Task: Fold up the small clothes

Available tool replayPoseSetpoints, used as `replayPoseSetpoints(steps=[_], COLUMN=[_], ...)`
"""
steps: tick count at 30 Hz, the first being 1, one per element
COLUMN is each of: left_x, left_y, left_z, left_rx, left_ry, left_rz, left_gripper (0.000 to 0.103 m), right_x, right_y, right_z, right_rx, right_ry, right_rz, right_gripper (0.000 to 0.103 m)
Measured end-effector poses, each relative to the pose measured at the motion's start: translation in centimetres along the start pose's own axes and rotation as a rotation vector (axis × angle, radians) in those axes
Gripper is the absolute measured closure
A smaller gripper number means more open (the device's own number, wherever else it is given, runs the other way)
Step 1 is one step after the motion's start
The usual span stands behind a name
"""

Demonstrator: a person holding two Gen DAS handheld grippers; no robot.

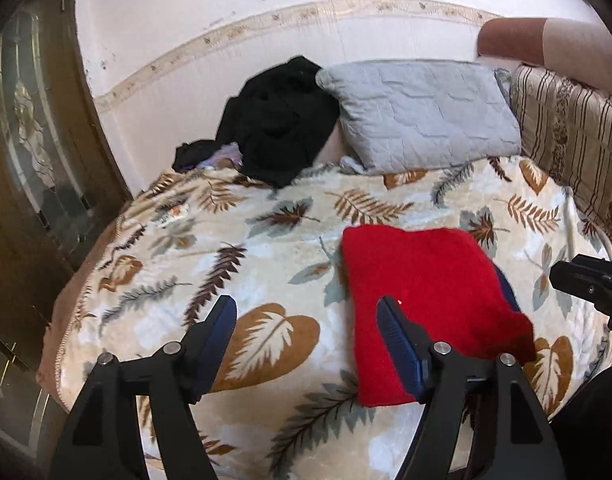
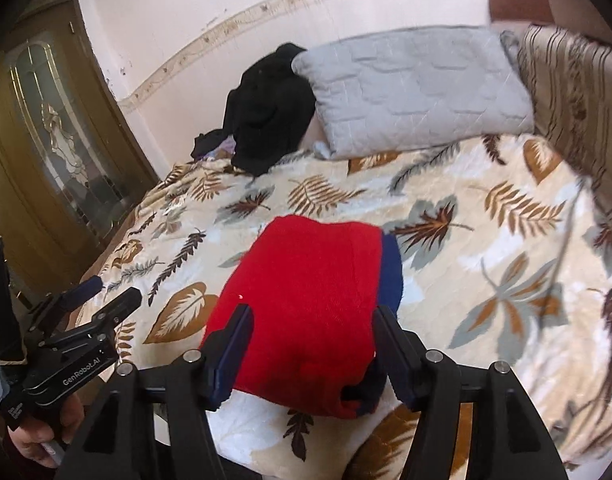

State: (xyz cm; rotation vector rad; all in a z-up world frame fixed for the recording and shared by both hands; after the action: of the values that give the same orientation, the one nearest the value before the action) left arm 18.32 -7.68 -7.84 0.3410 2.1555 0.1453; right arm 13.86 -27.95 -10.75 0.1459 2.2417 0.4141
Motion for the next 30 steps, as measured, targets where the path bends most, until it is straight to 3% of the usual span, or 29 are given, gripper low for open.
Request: replayPoseSetpoints(steps=[1, 2, 5, 11, 18, 25, 30], left_x=[-0.2, -0.3, -1.0, -2.1, -2.6, -2.9, -3.0], left_y=[0.2, 0.4, 0.9, 2.0, 2.8, 4.5, 5.1], left_z=[-0.6, -1.3, -4.0, -7.1, -9.3, -10.5, -9.8], left_rx=[-0.011, -0.028, -0.076, -0.075, -0.127, -0.102, -0.043], left_ry=[-0.006, -0.023, -0.095, -0.124, -0.148, -0.151, -0.154], left_rz=[-0.004, -0.009, -0.014, -0.051, -0.067, -0.105, -0.124], left_gripper=[0.015, 0.013, 0.011, 0.01, 0.008, 0.008, 0.008], right_x=[0.0, 0.0, -0.2, -0.5, -1.2, -1.7, -2.2], right_y=[0.2, 0.4, 1.3, 2.8, 3.4, 4.1, 3.6], right_z=[-0.5, -1.2, -2.8, -5.7, -8.9, -10.1, -9.1], right_rx=[0.001, 0.003, 0.005, 0.026, 0.058, 0.058, 0.065], right_ry=[-0.005, -0.013, -0.029, -0.065, -0.11, -0.127, -0.109], right_rz=[-0.003, -0.005, -0.017, -0.045, -0.026, -0.044, -0.032], right_gripper=[0.037, 0.037, 0.037, 0.037, 0.037, 0.037, 0.037])
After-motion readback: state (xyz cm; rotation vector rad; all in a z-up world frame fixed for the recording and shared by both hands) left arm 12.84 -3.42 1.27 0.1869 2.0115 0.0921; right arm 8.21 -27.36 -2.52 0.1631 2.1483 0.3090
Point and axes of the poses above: each gripper's, at about its wrist camera, not at the fingertips, and z roughly the way its jaws point, y to its left, x to its underside, the point moved 2 cm from there along z, roughly the way its jaws point, and after that the axes turned 3 degrees about -x, right-handed, at the moved point
